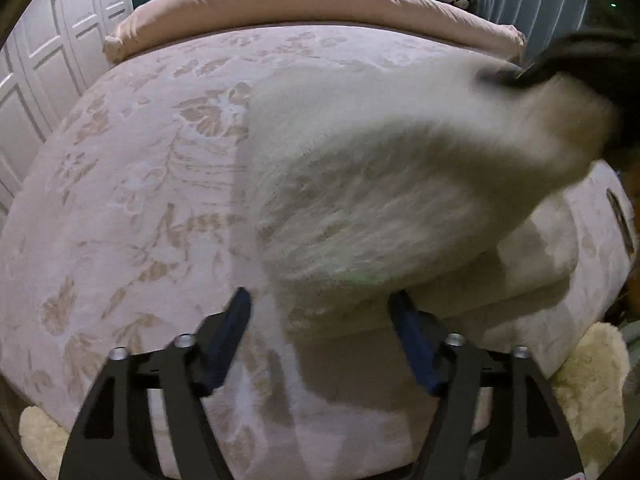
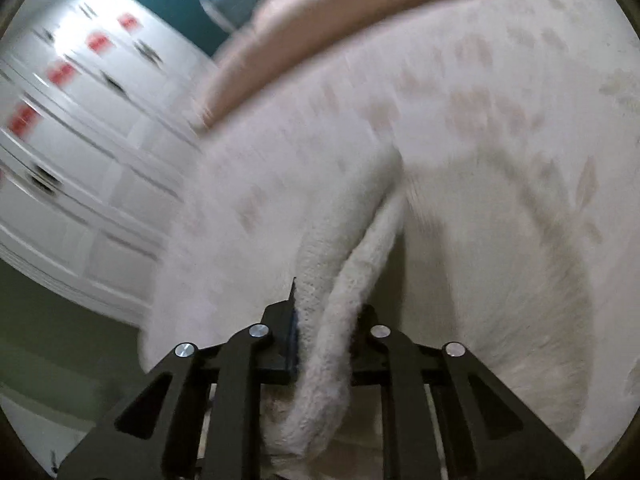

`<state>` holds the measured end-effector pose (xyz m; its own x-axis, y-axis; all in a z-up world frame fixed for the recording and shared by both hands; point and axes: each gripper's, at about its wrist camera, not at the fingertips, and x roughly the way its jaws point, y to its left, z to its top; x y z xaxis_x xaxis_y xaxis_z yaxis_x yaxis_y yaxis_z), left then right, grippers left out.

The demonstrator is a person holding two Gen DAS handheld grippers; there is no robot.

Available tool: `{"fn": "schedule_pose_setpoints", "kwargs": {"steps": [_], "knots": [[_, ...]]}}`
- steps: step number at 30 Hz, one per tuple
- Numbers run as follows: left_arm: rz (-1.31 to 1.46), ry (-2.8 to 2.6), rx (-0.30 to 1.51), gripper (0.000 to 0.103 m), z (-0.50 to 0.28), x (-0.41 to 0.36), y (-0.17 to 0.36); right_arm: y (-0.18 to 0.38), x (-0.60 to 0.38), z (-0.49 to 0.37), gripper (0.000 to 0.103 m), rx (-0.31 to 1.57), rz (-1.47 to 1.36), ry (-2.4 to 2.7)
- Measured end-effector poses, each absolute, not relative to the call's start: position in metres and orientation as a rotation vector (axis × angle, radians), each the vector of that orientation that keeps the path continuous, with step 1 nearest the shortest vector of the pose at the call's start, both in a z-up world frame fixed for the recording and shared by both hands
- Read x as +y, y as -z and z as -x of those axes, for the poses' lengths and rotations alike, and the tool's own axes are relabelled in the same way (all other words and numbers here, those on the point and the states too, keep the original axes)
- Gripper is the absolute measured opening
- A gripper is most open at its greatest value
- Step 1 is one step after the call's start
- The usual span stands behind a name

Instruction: Fold small clothes

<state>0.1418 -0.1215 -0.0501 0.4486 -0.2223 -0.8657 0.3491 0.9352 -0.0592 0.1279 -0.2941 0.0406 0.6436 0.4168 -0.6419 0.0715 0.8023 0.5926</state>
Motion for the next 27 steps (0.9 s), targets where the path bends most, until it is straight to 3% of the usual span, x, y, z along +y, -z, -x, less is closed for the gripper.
{"fn": "schedule_pose_setpoints", "kwargs": {"steps": [2,5,9,10,14,18,23,27], "knots": [[-0.115,0.383,1.063,0.045,-0.144,-0.123,0.050,-0.066,-0.311,-0.107,0.014,0.761,-0.621,-0.188],[-0.097,0.417,1.072,0.043,-0.143,-0.129,0.051,-0.065,-0.348,-0.076,0.014,0.720,-0.610,-0.078],[-0.125,0.412,1.100,0.044,-0.145,-0.143,0.068,0.039,-0.384,-0.075,0.016,0.973,-0.639,0.104],[-0.124,0.406,1.110,0.044,-0.145,-0.145,0.071,0.054,-0.386,-0.071,0.016,0.962,-0.667,0.087],[-0.125,0.391,1.100,0.043,-0.141,-0.145,0.059,0.052,-0.394,-0.063,0.019,0.887,-0.762,0.048],[-0.132,0.432,1.046,0.042,-0.118,-0.144,0.022,0.030,-0.397,-0.049,0.032,0.839,-0.749,0.060],[-0.127,0.504,0.932,0.044,-0.099,-0.164,-0.020,-0.004,-0.402,-0.012,0.040,0.761,-0.721,0.062],[-0.133,0.492,0.955,0.046,-0.115,-0.192,-0.011,-0.011,-0.370,-0.007,0.052,0.800,-0.629,-0.014]]}}
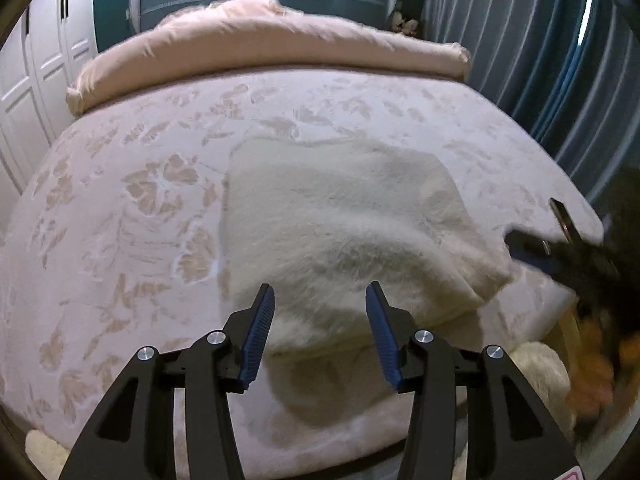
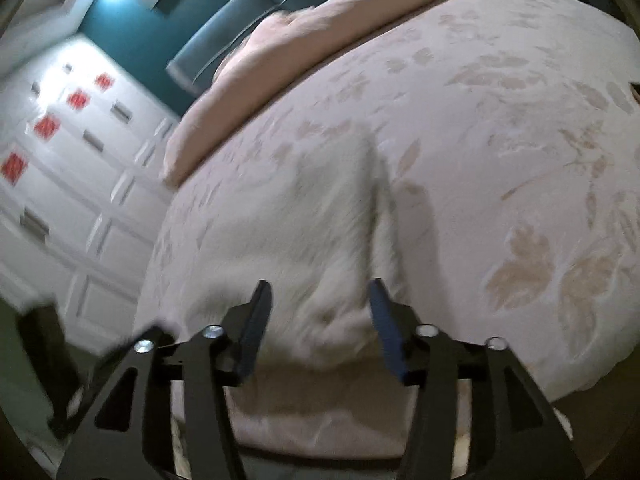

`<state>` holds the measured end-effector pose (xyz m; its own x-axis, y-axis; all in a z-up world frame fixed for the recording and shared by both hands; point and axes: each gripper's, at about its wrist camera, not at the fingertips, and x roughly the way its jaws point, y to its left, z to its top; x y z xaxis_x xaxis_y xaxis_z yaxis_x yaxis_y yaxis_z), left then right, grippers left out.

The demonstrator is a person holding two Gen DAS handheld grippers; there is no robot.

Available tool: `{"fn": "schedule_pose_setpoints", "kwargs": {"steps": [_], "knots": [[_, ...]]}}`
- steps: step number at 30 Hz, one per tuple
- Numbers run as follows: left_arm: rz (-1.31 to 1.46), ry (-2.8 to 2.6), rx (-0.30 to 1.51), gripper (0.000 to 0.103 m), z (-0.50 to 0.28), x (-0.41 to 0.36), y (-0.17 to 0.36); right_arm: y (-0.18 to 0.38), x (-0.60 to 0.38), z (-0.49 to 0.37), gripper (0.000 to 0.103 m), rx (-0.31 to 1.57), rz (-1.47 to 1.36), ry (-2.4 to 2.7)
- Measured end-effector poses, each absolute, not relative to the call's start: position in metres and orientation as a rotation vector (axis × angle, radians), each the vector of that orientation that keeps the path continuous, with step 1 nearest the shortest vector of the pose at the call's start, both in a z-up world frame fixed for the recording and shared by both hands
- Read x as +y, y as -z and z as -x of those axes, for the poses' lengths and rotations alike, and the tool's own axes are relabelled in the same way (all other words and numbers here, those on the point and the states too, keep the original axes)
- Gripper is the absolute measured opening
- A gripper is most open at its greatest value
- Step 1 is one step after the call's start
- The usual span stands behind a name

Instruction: Fold small clothes

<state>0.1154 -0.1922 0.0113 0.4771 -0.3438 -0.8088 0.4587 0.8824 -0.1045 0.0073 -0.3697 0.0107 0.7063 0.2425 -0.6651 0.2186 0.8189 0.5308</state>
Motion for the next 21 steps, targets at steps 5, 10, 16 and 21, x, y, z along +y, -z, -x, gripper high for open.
{"fn": "schedule_pose_setpoints", "kwargs": {"steps": [5,10,16,21], "knots": [[-0.073,0.418,1.059,0.045,-0.135,-0.196,0.019,0.010,-0.345,-0.021,0.041,0.899,-0.449,0.068],[-0.169,0.401,1.050,0.045,-0.129,-0.202,0.029,0.022,-0.374,-0.012,0.011,0.904,-0.568,0.102],[-0.241,0.360,1.041,0.047,-0.123,-0.214,0.048,0.058,-0.398,-0.012,0.012,0.957,-0.732,0.104],[-0.259,0.350,1.039,0.046,-0.122,-0.216,0.044,0.022,-0.405,-0.004,0.024,0.887,-0.726,0.057]]}}
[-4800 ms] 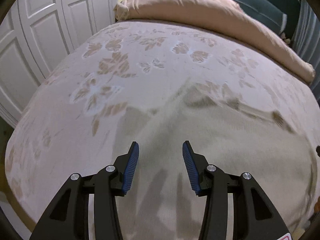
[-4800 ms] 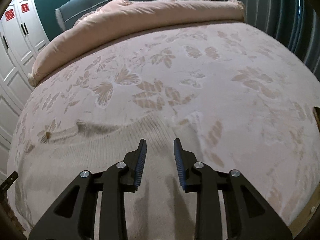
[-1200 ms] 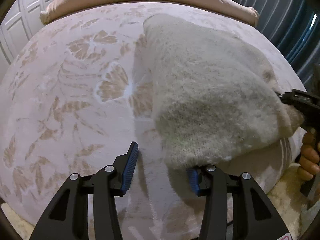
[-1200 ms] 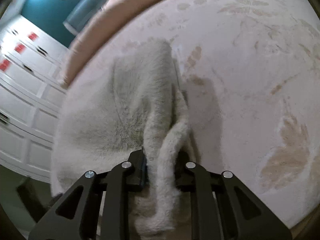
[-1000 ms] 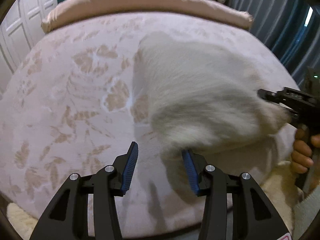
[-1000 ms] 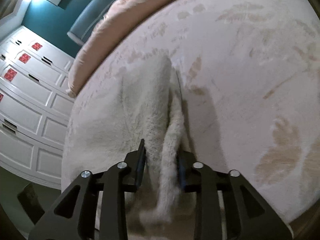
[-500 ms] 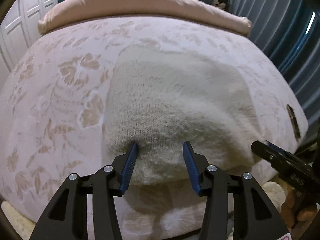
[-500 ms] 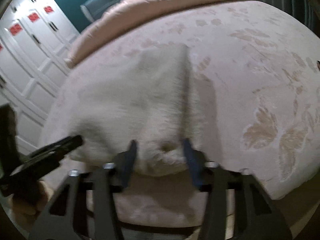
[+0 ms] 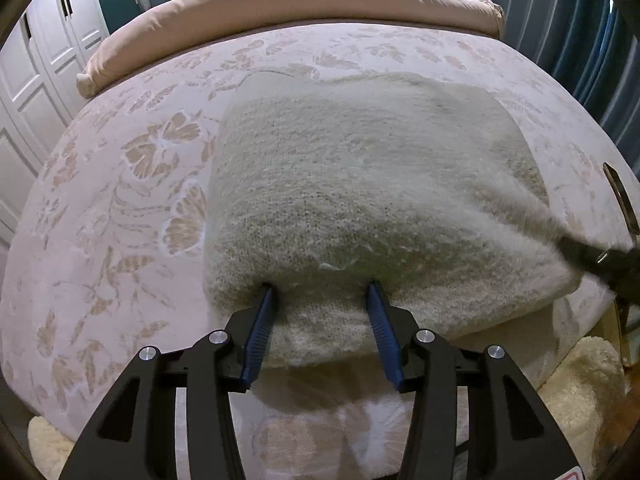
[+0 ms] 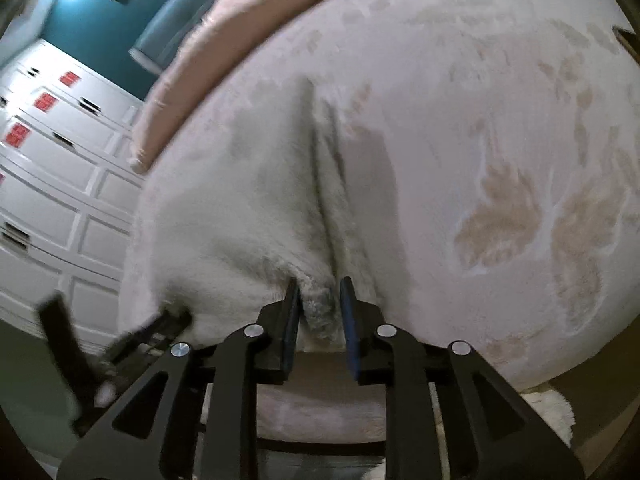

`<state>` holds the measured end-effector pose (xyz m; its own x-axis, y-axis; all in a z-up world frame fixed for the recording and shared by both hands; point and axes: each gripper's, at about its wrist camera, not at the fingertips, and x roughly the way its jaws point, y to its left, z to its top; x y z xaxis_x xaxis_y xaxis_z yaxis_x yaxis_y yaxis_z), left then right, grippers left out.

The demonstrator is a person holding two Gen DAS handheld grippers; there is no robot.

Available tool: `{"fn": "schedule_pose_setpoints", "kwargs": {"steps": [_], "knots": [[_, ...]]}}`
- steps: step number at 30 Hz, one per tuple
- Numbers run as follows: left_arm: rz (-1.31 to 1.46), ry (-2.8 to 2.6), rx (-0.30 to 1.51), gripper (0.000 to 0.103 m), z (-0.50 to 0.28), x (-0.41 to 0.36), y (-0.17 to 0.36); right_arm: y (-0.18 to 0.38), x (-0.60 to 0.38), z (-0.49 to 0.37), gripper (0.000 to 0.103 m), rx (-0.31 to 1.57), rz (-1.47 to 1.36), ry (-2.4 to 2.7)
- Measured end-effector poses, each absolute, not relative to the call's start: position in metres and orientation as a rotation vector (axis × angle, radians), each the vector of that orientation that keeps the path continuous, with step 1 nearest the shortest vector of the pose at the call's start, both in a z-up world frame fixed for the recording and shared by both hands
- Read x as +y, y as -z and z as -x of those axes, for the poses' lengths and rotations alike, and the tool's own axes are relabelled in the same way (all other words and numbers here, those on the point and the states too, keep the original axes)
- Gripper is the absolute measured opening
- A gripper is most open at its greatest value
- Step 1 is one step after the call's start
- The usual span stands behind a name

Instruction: Fold small clothes

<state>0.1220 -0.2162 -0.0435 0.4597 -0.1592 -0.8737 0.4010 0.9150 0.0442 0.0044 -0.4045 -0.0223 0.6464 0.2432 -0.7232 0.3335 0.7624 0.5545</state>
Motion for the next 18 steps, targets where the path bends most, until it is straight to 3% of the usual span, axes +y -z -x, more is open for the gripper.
{"fn": "schedule_pose_setpoints", "kwargs": {"steps": [3,12,14,15,18], "knots": [[-0.246,0.347,1.039,0.046,-0.121,-0.216,0.042,-0.008,-0.412,-0.016,0.048,0.807,-0.681,0.088],[-0.228,0.355,1.047,0.047,-0.123,-0.213,0.044,0.008,-0.427,-0.136,0.049,0.903,-0.582,0.137],[-0.221,0.355,1.049,0.047,-0.123,-0.212,0.044,0.014,-0.420,-0.157,0.018,0.937,-0.501,0.120],[-0.216,0.354,1.050,0.047,-0.124,-0.211,0.044,0.011,-0.416,-0.166,0.010,0.932,-0.452,0.110],[-0.193,0.359,1.057,0.047,-0.126,-0.209,0.044,-0.030,-0.410,-0.166,0.008,0.789,-0.414,0.049]]}}
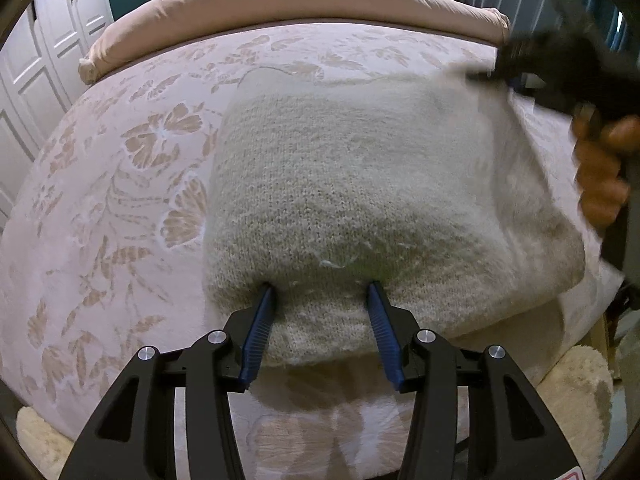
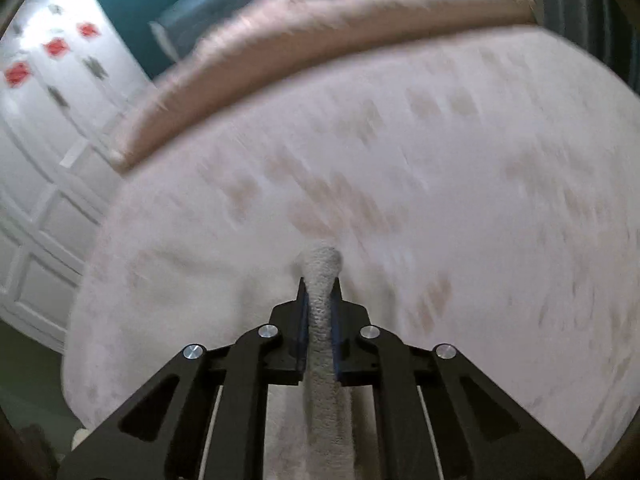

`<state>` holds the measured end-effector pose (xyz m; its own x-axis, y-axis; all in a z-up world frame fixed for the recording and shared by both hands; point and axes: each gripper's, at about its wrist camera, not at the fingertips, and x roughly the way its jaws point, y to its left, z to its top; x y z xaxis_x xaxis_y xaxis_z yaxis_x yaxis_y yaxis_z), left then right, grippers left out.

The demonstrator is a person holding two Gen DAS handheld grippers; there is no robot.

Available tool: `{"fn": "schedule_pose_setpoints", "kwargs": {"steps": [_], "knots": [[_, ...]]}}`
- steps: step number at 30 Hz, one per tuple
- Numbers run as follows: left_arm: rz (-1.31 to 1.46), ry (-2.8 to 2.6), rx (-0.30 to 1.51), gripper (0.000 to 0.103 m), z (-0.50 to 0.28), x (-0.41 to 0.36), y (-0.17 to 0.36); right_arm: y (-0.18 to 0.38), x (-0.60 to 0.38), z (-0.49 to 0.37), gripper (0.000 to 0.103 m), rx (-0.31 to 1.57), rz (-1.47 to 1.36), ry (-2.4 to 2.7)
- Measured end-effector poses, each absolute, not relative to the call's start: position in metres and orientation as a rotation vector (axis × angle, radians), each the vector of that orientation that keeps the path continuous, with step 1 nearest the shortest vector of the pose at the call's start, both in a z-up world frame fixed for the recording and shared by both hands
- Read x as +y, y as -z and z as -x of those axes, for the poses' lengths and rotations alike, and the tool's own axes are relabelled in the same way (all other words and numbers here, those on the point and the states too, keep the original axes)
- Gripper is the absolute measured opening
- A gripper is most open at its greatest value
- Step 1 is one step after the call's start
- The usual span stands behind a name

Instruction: Fold small clothes

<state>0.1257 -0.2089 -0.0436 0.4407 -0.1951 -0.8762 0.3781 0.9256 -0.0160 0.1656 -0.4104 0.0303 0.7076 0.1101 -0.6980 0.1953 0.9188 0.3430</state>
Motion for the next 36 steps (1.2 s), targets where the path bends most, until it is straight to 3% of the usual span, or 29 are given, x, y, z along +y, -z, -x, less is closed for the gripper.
{"fn": "schedule_pose_setpoints", "kwargs": {"steps": [3,7,16,20,27,29,30,36], "knots": [[-0.191,0.366,1.055,0.052,-0.127,-0.210,0.044,-0.043,-0.414,-0.165,0.008,0.710,-0.420,0.038],[-0.224,0.360,1.046,0.053,-0.125,-0.215,0.047,0.048,-0.426,-0.204,0.010,1.020,-0.403,0.153],[-0.258,0.343,1.028,0.054,-0.122,-0.218,0.049,-0.014,-0.426,-0.099,0.027,0.855,-0.509,0.154],[-0.260,0.341,1.023,0.054,-0.121,-0.219,0.049,-0.002,-0.408,-0.036,0.031,0.877,-0.558,0.111],[-0.297,0.312,1.014,0.054,-0.118,-0.226,0.050,0.028,-0.390,-0.014,0.034,0.899,-0.633,0.080],[-0.302,0.307,1.015,0.054,-0.118,-0.226,0.050,0.025,-0.389,-0.015,0.022,0.882,-0.640,0.061],[-0.302,0.306,1.017,0.054,-0.118,-0.226,0.049,0.023,-0.390,-0.015,0.003,0.873,-0.651,0.035],[-0.291,0.304,1.024,0.055,-0.119,-0.223,0.050,-0.021,-0.388,0.000,0.001,0.751,-0.576,0.036]]}}
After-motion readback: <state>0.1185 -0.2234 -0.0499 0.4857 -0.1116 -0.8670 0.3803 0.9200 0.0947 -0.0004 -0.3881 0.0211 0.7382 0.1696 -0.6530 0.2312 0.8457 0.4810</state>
